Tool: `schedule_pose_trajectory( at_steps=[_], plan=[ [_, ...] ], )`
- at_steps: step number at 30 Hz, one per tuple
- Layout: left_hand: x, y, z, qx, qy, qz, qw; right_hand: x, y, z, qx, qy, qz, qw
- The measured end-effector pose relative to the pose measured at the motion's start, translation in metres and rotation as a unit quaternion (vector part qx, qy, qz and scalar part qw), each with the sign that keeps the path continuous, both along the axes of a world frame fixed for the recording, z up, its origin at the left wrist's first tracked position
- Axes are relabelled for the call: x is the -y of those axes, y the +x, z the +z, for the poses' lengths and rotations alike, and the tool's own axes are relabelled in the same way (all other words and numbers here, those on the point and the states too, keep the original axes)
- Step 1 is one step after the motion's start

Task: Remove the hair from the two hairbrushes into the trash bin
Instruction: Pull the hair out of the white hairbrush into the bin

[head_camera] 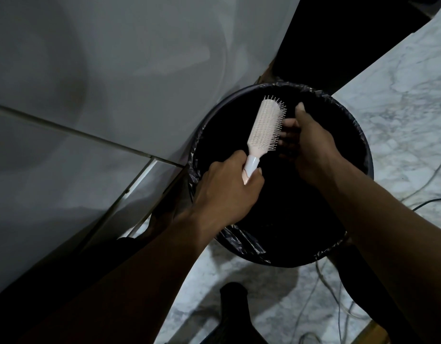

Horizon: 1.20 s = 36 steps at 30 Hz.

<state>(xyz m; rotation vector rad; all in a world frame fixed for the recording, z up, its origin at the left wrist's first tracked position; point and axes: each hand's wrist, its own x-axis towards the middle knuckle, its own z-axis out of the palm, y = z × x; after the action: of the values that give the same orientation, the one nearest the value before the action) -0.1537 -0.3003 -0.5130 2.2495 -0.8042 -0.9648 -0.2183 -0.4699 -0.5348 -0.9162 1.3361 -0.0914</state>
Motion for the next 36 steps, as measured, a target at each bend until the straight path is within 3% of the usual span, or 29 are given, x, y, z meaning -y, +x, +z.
schedule_pose_trajectory(
  at_steps=[3,8,23,30,36],
  plan=[
    [-0.001,0.000,-0.001,0.016,0.013,-0.012,1.000,-0.004,0.003,0.002,0.056,0.003,0.041,0.998],
    [-0.001,0.002,-0.003,0.010,0.010,0.009,1.000,-0.013,0.003,0.003,0.075,-0.048,0.087,0.992],
    [-0.001,0.003,-0.001,0.012,0.028,0.010,0.999,-0.016,0.001,-0.005,0.037,-0.127,0.099,0.986],
    [0.000,0.004,-0.001,0.006,0.029,0.024,0.999,-0.015,0.005,0.002,0.026,-0.112,0.030,0.993],
    [-0.002,0.005,-0.007,0.006,0.050,0.024,0.998,-0.002,-0.001,0.008,-0.048,-0.116,-0.026,0.992]
  ],
)
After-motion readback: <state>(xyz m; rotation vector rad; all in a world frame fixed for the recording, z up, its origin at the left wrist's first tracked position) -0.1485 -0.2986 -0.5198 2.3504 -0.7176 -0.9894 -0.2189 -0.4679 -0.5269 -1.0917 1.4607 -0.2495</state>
